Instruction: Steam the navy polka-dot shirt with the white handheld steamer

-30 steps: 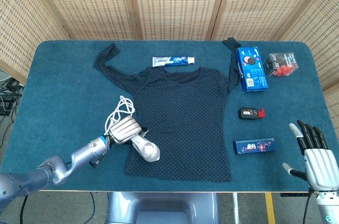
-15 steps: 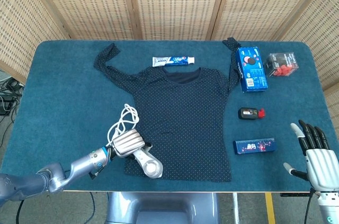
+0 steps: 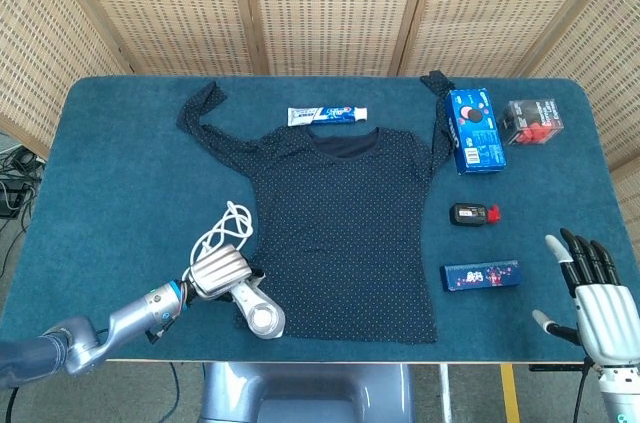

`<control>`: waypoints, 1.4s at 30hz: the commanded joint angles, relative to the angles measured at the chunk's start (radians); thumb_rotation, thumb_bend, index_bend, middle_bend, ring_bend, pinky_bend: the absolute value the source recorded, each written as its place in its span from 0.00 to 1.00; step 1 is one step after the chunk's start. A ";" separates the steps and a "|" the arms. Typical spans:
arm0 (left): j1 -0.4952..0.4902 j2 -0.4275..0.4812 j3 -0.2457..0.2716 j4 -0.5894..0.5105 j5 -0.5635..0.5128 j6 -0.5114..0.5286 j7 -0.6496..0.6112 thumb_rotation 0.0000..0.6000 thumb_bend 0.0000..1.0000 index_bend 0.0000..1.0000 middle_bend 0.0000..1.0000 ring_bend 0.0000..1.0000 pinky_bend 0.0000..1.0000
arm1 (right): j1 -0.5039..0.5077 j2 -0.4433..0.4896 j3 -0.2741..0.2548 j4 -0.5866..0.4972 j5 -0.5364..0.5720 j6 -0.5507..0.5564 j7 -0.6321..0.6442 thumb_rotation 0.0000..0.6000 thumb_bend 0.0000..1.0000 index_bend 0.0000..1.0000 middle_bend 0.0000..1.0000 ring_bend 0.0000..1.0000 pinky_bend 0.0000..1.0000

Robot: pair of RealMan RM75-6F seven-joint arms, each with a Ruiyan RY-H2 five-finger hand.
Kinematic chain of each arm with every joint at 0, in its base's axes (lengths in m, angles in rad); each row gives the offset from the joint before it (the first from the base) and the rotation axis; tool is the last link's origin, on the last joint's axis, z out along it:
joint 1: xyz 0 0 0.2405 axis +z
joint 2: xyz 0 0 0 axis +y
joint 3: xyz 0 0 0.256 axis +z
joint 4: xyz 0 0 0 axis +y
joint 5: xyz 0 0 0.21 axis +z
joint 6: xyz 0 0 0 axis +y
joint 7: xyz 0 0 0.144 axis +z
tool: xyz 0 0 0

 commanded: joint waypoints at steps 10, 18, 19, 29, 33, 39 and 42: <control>0.054 0.045 -0.054 0.056 -0.071 0.050 -0.012 1.00 0.55 1.00 0.84 0.73 0.79 | -0.005 0.003 -0.009 -0.009 -0.029 0.014 -0.002 1.00 0.00 0.00 0.00 0.00 0.00; 0.074 0.060 -0.160 0.155 -0.187 0.054 -0.075 1.00 0.55 1.00 0.84 0.73 0.79 | -0.007 0.004 -0.015 -0.013 -0.044 0.017 -0.003 1.00 0.00 0.00 0.00 0.00 0.00; 0.074 0.055 -0.177 0.175 -0.207 0.046 -0.087 1.00 0.55 1.00 0.84 0.73 0.79 | -0.006 0.004 -0.015 -0.013 -0.046 0.016 -0.004 1.00 0.00 0.00 0.00 0.00 0.00; 0.039 -0.045 -0.302 0.430 -0.361 -0.090 -0.184 1.00 0.55 1.00 0.84 0.73 0.79 | 0.001 -0.003 -0.014 -0.012 -0.032 -0.004 -0.019 1.00 0.00 0.00 0.00 0.00 0.00; 0.012 -0.102 -0.326 0.531 -0.390 -0.156 -0.210 1.00 0.55 1.00 0.84 0.73 0.79 | 0.005 -0.009 -0.011 -0.011 -0.023 -0.014 -0.029 1.00 0.00 0.00 0.00 0.00 0.00; -0.038 -0.222 -0.336 0.698 -0.401 -0.258 -0.265 1.00 0.51 1.00 0.84 0.73 0.78 | 0.016 -0.021 -0.001 -0.006 0.014 -0.041 -0.047 1.00 0.00 0.00 0.00 0.00 0.00; -0.048 -0.260 -0.331 0.756 -0.393 -0.278 -0.291 1.00 0.36 0.99 0.81 0.71 0.75 | 0.018 -0.024 0.002 -0.003 0.025 -0.047 -0.051 1.00 0.00 0.00 0.00 0.00 0.00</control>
